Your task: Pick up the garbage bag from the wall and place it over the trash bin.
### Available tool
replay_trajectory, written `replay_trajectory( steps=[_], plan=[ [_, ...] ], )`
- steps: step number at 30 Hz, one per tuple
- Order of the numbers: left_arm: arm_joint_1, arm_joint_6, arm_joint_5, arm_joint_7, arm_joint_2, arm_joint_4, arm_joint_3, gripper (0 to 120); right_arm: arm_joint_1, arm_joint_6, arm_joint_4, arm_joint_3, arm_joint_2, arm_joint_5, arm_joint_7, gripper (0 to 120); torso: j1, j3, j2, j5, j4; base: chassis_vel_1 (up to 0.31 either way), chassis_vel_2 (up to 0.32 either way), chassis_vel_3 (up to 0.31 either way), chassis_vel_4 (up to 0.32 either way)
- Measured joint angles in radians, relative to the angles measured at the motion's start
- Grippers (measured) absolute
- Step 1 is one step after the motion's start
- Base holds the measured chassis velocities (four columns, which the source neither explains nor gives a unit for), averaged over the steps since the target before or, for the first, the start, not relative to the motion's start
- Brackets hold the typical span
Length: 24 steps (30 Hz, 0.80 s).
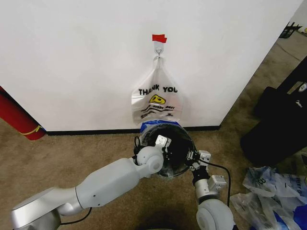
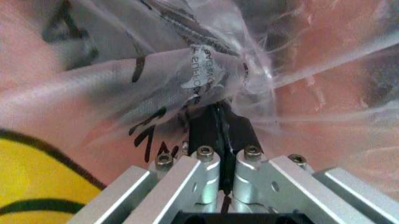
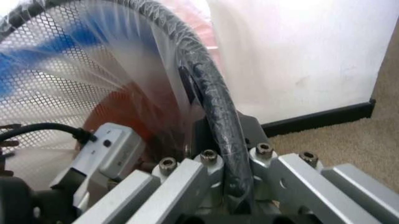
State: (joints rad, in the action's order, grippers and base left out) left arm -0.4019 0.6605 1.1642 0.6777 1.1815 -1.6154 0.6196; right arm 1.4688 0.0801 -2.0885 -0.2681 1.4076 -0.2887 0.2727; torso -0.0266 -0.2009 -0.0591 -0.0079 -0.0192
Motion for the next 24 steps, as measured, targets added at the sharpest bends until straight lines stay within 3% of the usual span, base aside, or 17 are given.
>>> replay_trajectory(
  steps=[18, 24],
  plan=[
    [0.001, -0.031, 0.01, -0.031, 0.058, 0.09, -0.003, 0, 0.002, 0.009, 0.001, 0.019, 0.012, -0.019, 0.002, 0, 0.0, 0.0, 0.0, 0.0, -0.0001, 0.0, 0.0, 0.0, 0.0],
    [-0.001, -0.04, 0.064, -0.029, 0.062, 0.093, -0.013, 0, 0.001, 0.008, 0.009, 0.018, 0.019, -0.016, 0.001, 0, 0.0, 0.0, 0.0, 0.0, 0.0, 0.0, 0.0, 0.0, 0.0]
  ],
)
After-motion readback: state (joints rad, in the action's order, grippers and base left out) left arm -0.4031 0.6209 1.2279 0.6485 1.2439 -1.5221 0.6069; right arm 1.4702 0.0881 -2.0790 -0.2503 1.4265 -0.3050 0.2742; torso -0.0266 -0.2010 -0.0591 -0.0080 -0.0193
